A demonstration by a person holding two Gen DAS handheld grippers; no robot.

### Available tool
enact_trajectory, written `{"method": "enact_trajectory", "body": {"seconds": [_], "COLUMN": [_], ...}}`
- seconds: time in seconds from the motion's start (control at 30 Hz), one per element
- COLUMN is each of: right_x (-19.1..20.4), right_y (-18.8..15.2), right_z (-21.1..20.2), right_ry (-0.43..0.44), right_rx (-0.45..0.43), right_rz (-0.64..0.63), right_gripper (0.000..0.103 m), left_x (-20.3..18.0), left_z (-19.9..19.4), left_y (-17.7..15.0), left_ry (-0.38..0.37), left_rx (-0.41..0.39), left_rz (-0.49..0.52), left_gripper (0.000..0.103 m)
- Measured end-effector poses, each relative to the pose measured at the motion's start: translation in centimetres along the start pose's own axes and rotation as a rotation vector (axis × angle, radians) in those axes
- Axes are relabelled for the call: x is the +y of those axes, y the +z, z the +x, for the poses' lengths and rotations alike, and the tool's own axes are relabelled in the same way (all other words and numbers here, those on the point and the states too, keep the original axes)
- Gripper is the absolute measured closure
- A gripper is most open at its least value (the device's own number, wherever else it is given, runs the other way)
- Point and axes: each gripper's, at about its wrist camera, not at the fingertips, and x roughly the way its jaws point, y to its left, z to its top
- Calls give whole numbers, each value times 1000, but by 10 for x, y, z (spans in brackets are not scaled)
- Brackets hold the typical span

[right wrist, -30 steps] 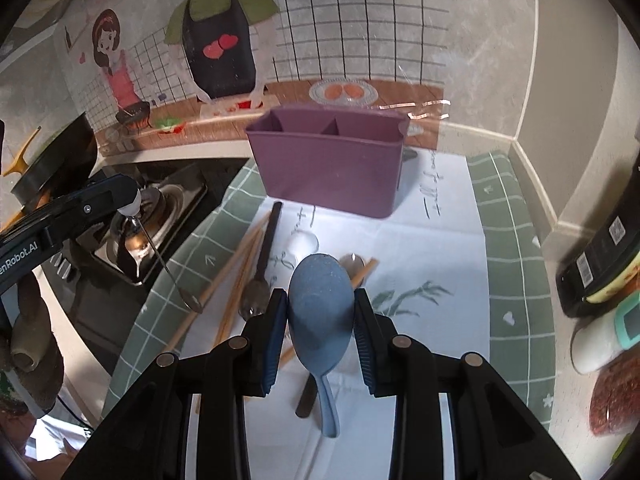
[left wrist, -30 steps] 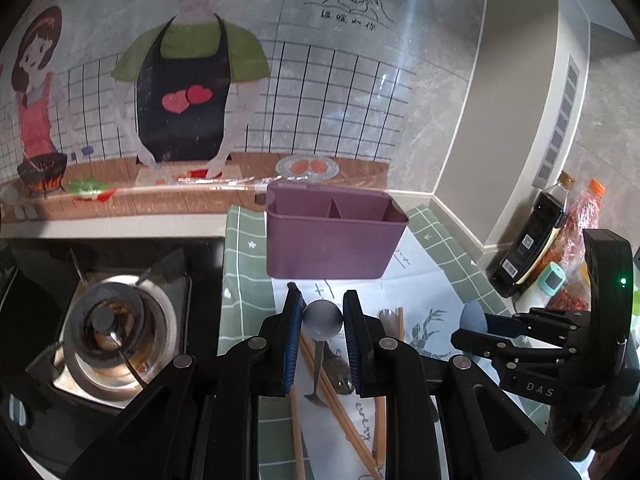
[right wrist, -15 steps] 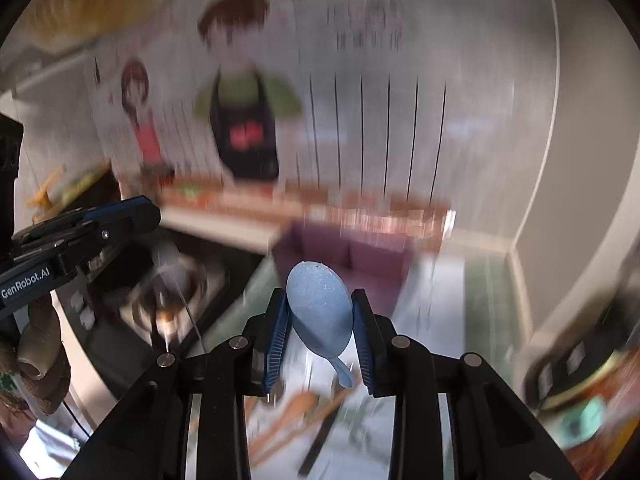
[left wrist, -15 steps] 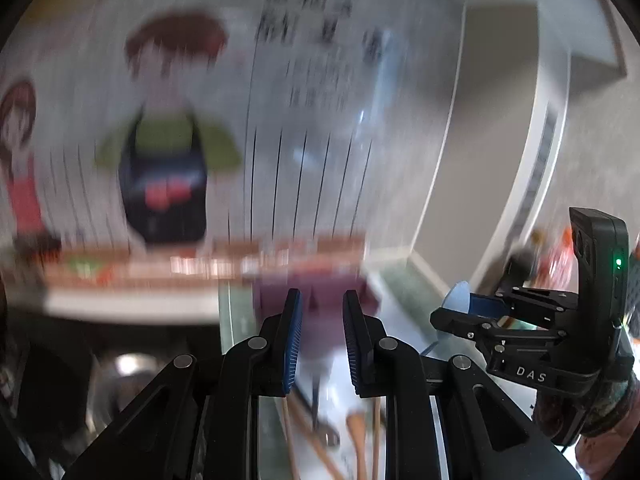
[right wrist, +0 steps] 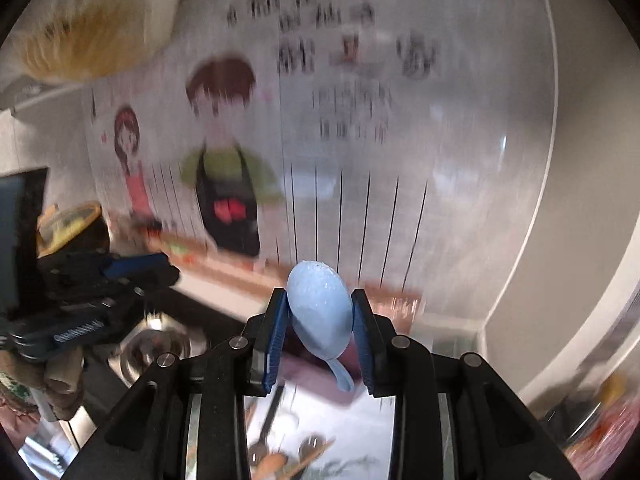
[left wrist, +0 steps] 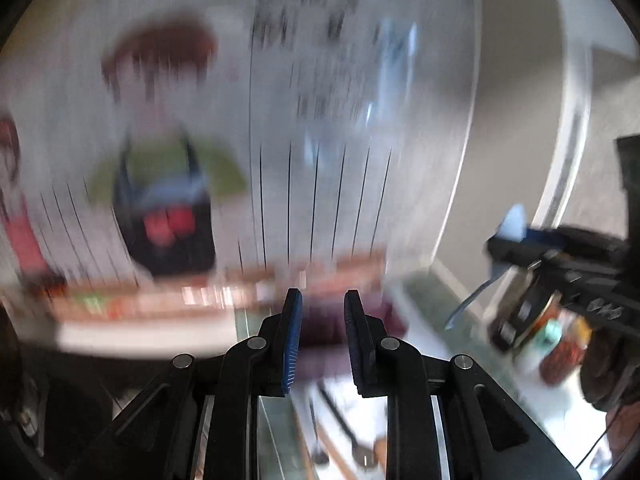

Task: Organize utensils

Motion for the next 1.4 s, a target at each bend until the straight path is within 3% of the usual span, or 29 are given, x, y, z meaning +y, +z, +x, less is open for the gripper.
{"method": "enact_trajectory", "body": {"seconds": [0.07, 0.2, 0.37, 0.57, 0.73, 0.77, 0.83, 0.93, 1.07, 1.3, 1.4], "right_x": [-2, -3, -6, -15, -14, -14, -14, -13, -14, -1, 0], "right_y": [-16, -47, -80, -102, -113, -114, -117, -120, -126, -178, -186], "right_z": [10, 23, 37, 45, 48, 48, 47, 46, 40, 63, 84], "right_ry": [15, 52, 65, 52, 36, 36, 37, 33, 46, 65, 74], "right_rx": [33, 93, 159, 205, 224, 227, 232, 234, 236, 389, 434], "right_rz": [21, 64, 98, 137, 142, 144, 147, 142, 122, 6, 28], "right_gripper": [74, 74, 74, 74, 74, 74, 74, 74, 73, 72, 72], "left_x": [4, 5, 7, 17, 19, 20, 20, 15, 12, 7, 9], "left_z": [37, 89, 148, 198, 225, 227, 228, 222, 186, 100, 71], "left_y": [-29, -72, -112, -120, -125, -126, -128, -130, -131, -122, -122], "left_ry": [-37, -65, -38, 14, 40, 43, 49, 48, 24, -39, -38], "left_rx": [115, 248, 348, 426, 462, 464, 456, 436, 367, 215, 171], "left_rz": [-25, -30, -26, -40, -100, -110, -123, -115, -131, -169, -174], "left_gripper": [79, 59, 59, 60, 68, 73, 80, 81, 81, 81, 81]}}
